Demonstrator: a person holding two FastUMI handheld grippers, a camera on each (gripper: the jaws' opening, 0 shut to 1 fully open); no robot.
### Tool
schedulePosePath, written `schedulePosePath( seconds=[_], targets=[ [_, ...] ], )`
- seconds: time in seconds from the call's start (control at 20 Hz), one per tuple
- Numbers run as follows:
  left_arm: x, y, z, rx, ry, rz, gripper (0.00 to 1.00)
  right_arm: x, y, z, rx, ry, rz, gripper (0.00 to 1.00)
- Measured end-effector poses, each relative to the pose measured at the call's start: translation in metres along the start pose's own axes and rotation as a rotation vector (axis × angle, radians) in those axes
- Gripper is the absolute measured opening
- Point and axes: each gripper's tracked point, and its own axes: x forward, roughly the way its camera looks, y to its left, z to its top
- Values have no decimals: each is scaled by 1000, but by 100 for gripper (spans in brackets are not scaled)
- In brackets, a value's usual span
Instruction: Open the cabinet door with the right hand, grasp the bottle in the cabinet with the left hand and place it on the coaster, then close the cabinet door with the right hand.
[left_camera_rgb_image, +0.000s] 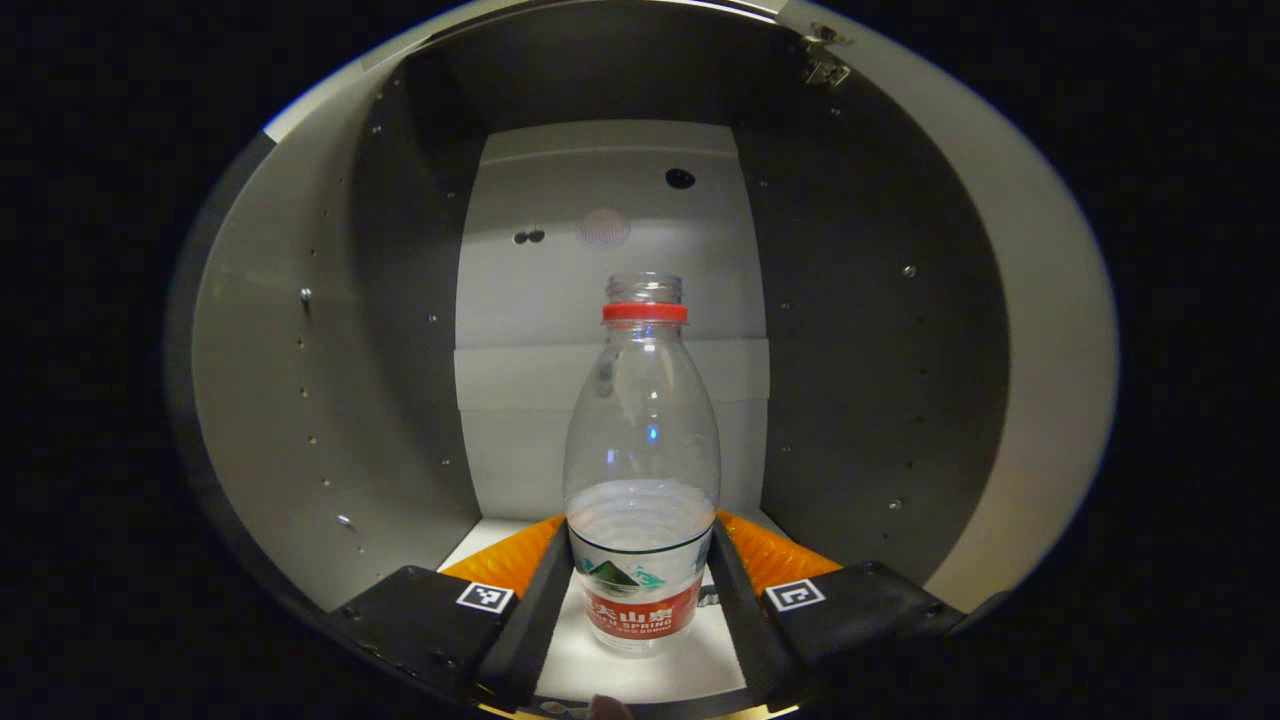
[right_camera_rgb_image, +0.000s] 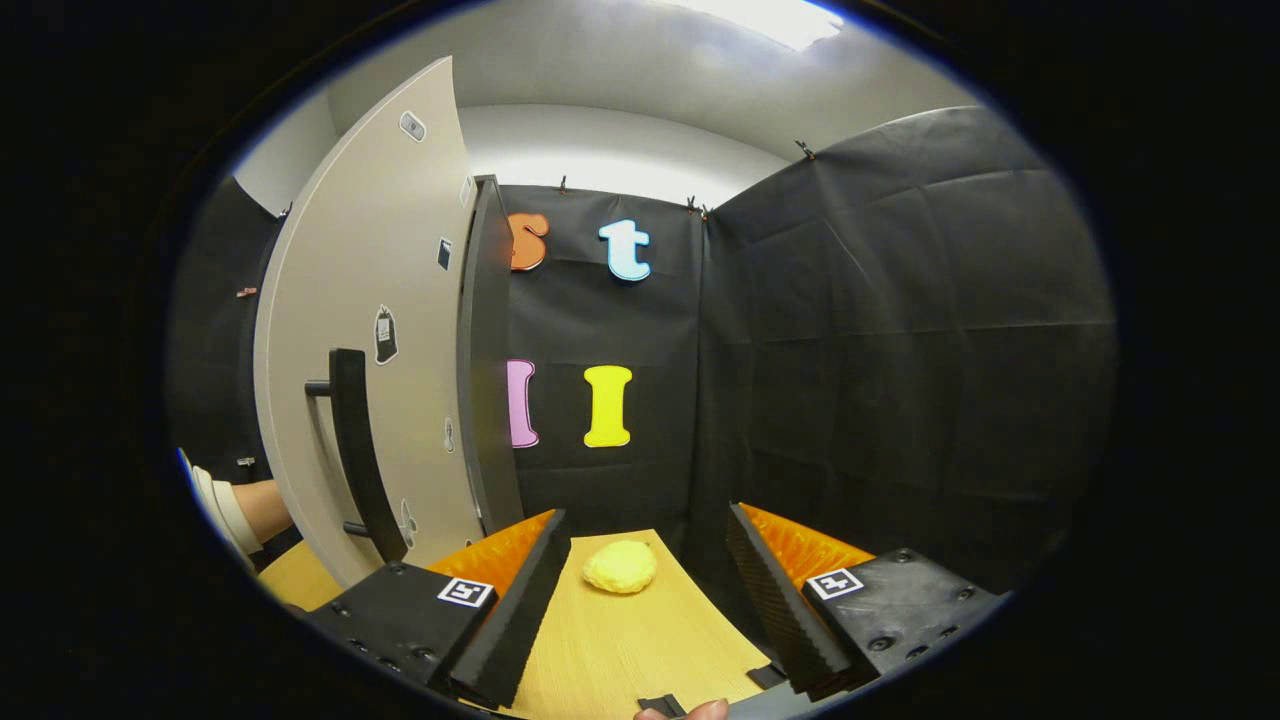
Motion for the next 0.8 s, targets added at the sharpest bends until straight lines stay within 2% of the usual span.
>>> schedulePosePath(
  seconds=[0.2, 0.25, 0.45, 0.7, 0.8],
  targets=[
    [-48, 13, 8, 10, -11, -24, 76, 2, 2, -5, 42, 25, 45, 98],
    [-62, 18, 9, 5, -11, -24, 76, 3, 1, -6, 54, 29, 40, 100],
    [-122, 44, 8, 2, -33, -7, 77, 1, 0, 4, 57, -16, 25, 98],
    [-194, 75, -18, -39, -13, 2, 76, 2, 4, 22, -2, -105, 7, 97],
    [-217, 87, -28, -54, -23, 12, 77, 7, 9, 17, 7, -90, 9, 98]
  ],
)
